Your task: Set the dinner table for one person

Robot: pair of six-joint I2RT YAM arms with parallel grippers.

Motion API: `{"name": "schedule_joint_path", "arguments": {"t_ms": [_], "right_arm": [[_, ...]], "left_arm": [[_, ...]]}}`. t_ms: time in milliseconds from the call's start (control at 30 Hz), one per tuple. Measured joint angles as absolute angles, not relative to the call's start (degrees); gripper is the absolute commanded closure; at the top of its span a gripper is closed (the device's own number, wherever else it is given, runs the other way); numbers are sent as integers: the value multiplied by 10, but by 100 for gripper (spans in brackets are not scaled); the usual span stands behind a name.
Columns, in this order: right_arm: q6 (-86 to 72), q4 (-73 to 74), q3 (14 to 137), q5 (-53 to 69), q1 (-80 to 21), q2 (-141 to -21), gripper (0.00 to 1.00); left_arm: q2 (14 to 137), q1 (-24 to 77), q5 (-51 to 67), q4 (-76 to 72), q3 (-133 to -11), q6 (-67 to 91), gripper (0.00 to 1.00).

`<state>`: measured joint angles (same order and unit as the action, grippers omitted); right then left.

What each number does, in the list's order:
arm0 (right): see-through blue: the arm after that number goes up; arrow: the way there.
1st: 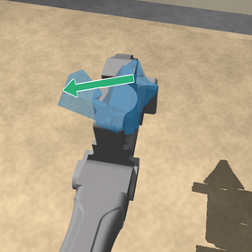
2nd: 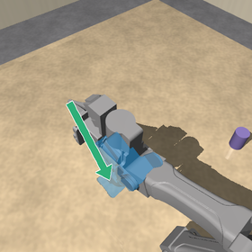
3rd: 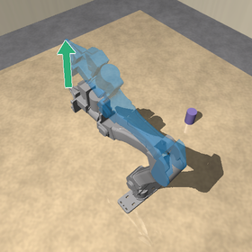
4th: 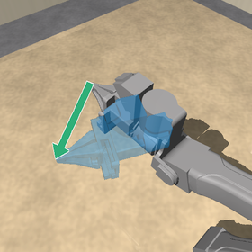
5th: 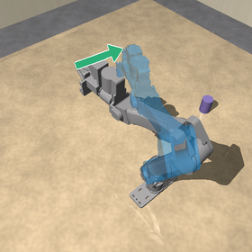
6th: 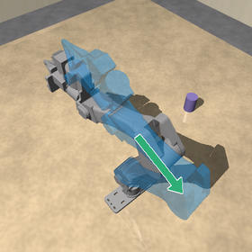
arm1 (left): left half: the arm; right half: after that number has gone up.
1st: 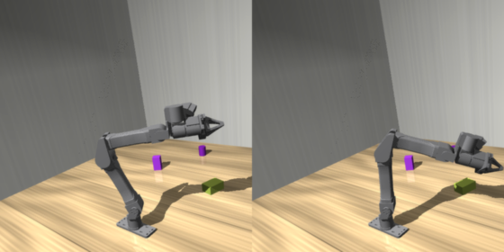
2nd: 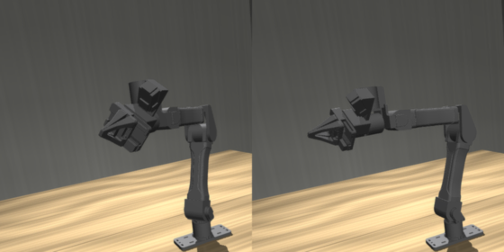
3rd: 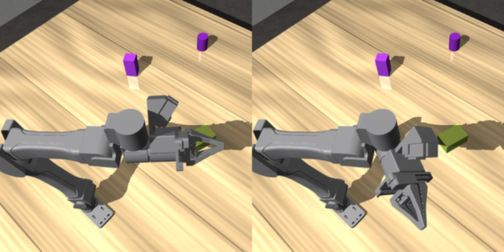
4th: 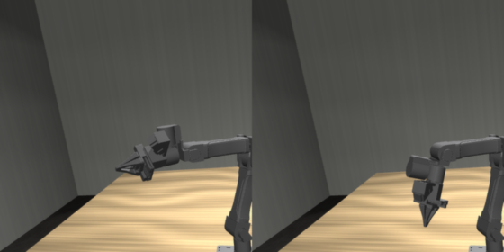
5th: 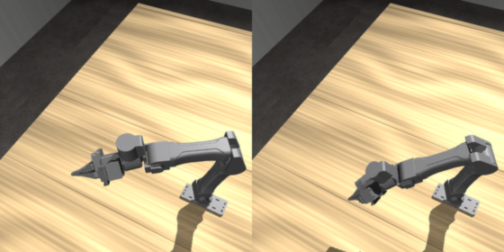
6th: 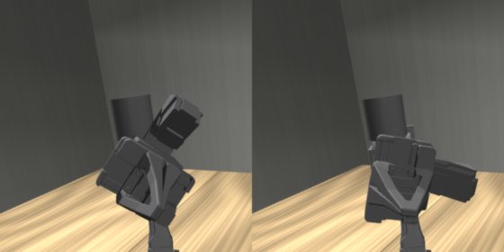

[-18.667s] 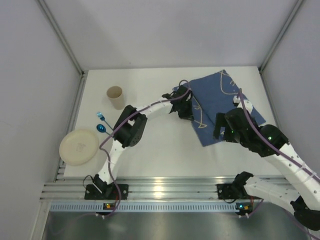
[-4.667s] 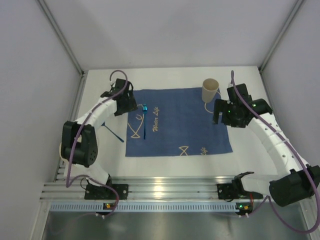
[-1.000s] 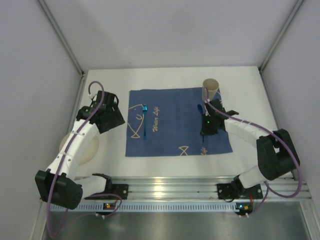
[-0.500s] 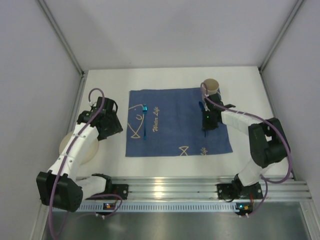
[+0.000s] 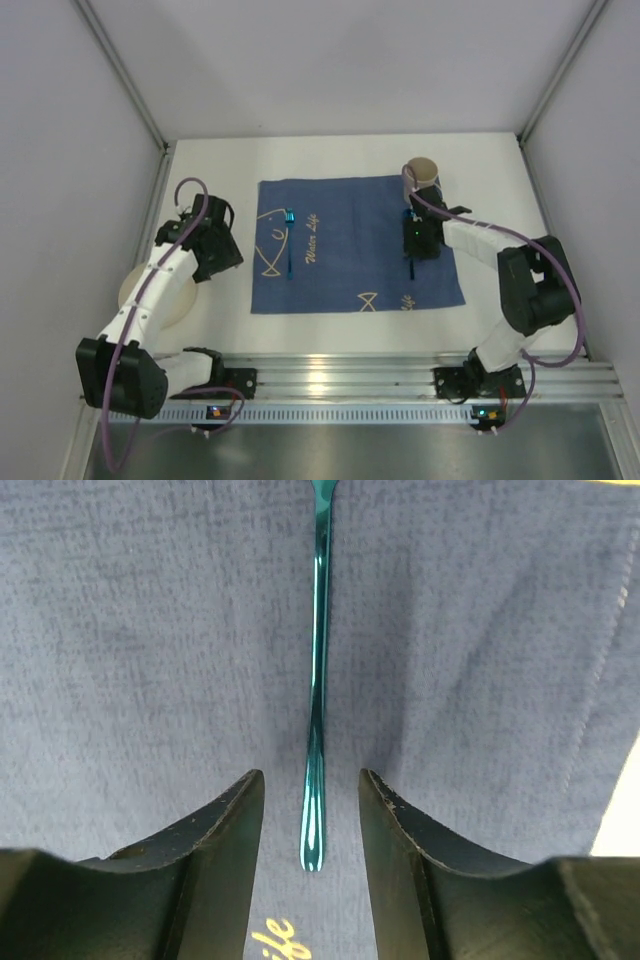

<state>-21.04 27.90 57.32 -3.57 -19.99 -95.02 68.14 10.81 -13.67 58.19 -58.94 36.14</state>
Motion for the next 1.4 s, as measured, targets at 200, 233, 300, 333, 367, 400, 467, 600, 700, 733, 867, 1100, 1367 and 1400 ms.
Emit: {"name": "schedule_joint_path", "arguments": {"t_ms": [200, 233, 300, 333, 367, 400, 467, 600, 700, 733, 867, 1100, 1367, 1400], "right_arm": [[-213, 323, 574, -33, -200, -877, 54], [-215, 331, 574, -30, -200, -856, 54], [-218, 344, 575, -23, -201, -814, 53], [-219, 350, 575, -20, -201, -798, 53], [-221, 357, 575, -17, -201, -783, 53], [-221, 364, 575, -15, -201, -769, 52], [-221, 379, 575, -12, -201, -751, 51], [-219, 408, 575, -8, -201, -728, 51], [-214, 427, 574, -6, -201, -718, 51], [-211, 433, 573, -6, -201, -715, 51], [-208, 447, 563, -8, -201, -696, 51], [-205, 469, 559, -11, -201, -684, 51], [-196, 488, 560, -19, -201, -683, 51], [-195, 491, 560, -20, -201, -683, 51]], "left_arm": [[665, 47, -174, 583, -567, 389, 29], [663, 35, -178, 583, -562, 390, 29], [666, 13, -190, 583, -555, 390, 29], [671, 8, -195, 582, -553, 389, 29], [679, 3, -198, 578, -552, 385, 29], [688, -3, -197, 568, -549, 380, 29], [701, -17, -194, 538, -536, 366, 28], [742, -39, -192, 490, -519, 341, 29], [783, -52, -191, 451, -518, 322, 30], [794, -55, -190, 437, -516, 313, 30], [825, -62, -189, 391, -506, 283, 33], [886, -93, -178, 326, -500, 247, 58], [931, -105, -206, 289, -531, 218, 100], [933, -104, -208, 291, -534, 215, 100]]}}
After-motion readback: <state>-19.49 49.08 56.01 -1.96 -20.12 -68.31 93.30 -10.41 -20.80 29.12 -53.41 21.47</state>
